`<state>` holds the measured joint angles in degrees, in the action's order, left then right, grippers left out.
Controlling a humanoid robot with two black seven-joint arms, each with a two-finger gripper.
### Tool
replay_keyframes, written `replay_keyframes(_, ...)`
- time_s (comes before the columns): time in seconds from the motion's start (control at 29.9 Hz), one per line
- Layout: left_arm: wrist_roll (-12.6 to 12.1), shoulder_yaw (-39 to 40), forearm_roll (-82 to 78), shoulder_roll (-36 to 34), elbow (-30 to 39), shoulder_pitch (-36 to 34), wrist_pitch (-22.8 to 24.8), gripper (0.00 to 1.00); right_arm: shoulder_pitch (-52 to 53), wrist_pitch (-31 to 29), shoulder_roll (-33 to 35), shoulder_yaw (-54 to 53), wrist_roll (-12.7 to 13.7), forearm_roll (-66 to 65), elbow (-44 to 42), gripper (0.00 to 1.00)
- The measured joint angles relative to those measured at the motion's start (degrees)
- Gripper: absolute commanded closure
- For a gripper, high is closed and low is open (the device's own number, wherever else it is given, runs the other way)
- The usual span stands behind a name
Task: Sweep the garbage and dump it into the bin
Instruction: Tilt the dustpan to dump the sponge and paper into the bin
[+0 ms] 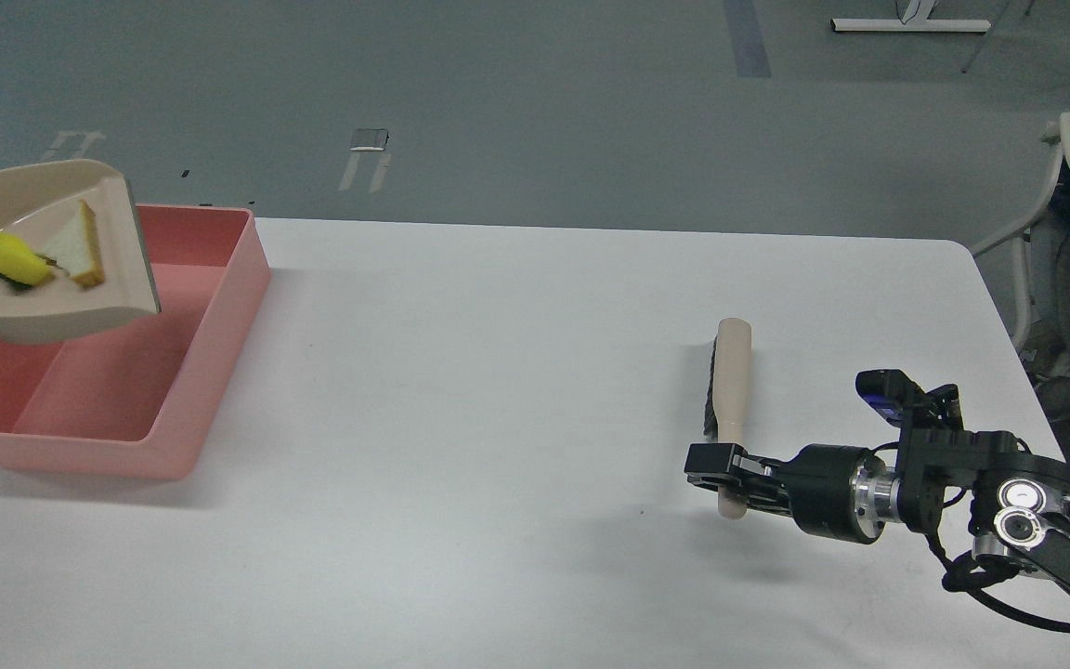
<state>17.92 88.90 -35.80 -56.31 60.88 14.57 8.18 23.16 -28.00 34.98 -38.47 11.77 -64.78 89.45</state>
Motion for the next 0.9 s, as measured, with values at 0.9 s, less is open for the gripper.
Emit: replay_keyframes(0.9,8.27,-0.19,-28.18,-8.49,0.38,-0.91,-9.70,1.00,-0.13,0.00,-0.52,-0.20,0.00,0.00,-0.07,1.00)
